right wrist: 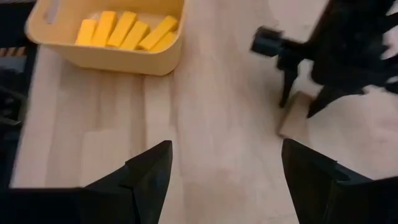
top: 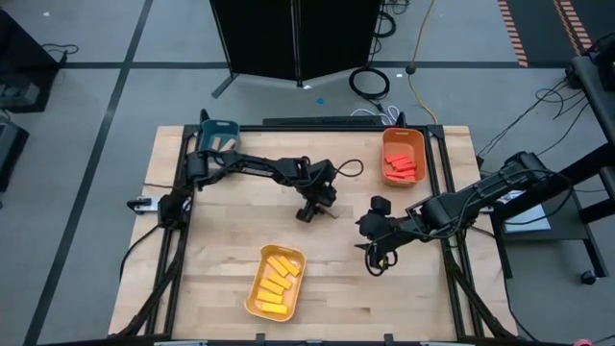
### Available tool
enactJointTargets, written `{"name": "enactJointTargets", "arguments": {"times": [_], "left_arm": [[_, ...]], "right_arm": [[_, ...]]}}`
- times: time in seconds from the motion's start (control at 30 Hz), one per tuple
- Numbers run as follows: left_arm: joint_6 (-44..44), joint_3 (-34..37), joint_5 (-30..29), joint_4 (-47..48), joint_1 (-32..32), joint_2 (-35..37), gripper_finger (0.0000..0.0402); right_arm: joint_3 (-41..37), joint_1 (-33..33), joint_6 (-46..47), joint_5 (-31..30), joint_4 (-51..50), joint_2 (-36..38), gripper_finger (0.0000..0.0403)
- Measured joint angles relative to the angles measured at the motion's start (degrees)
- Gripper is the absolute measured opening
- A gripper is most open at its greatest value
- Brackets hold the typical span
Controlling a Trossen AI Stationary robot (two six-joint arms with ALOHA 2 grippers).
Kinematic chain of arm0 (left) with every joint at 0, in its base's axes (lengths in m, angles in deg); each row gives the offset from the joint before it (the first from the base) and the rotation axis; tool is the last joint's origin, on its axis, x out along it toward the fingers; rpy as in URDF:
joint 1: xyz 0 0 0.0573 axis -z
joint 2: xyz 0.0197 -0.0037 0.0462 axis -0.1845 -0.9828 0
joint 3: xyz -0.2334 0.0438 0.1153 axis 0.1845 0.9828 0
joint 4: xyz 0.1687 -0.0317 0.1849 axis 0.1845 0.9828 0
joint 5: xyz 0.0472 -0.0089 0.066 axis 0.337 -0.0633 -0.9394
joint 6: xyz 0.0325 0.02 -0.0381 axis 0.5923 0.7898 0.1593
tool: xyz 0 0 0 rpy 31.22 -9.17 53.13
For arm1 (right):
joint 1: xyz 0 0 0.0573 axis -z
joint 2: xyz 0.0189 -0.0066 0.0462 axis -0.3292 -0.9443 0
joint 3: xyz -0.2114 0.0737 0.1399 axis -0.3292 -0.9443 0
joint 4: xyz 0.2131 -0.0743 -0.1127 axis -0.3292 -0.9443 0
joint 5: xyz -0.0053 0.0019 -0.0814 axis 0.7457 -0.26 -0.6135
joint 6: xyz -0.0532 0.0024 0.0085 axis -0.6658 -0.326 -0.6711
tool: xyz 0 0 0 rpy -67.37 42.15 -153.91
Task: Sort blocks
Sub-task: Put the brown block into the blue bin
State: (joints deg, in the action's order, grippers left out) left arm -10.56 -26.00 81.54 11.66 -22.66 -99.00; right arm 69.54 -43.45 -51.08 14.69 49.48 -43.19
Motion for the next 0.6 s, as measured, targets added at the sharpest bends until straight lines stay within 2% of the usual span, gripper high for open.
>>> {"name": "enactJointTargets", "arguments": {"times": [0.1,0.23,0.37,0.47,0.6], "left_arm": [[-2.8,0.1,-0.1,-0.7,0.1,0.0,0.0153],[-5.2,0.2,-0.4,-1.6,0.1,0.3,0.0083],[-7.6,0.6,2.3,0.3,0.2,3.1,0.0079],[-8.1,0.4,2.4,1.7,0.3,8.4,0.0079],[-9.3,0.4,1.0,8.4,0.1,16.4,0.0079]], "right_arm": [[0.0,0.0,0.0,-2.9,0.0,0.0,0.0240],[0.0,0.0,0.1,-3.6,0.0,0.0,0.0240],[0.0,0.0,1.3,-3.6,-0.6,0.0,0.0240],[0.0,0.0,1.6,-3.8,-0.9,0.0,0.0240],[0.0,0.0,-0.1,-3.8,-0.9,0.0,0.0240]]}}
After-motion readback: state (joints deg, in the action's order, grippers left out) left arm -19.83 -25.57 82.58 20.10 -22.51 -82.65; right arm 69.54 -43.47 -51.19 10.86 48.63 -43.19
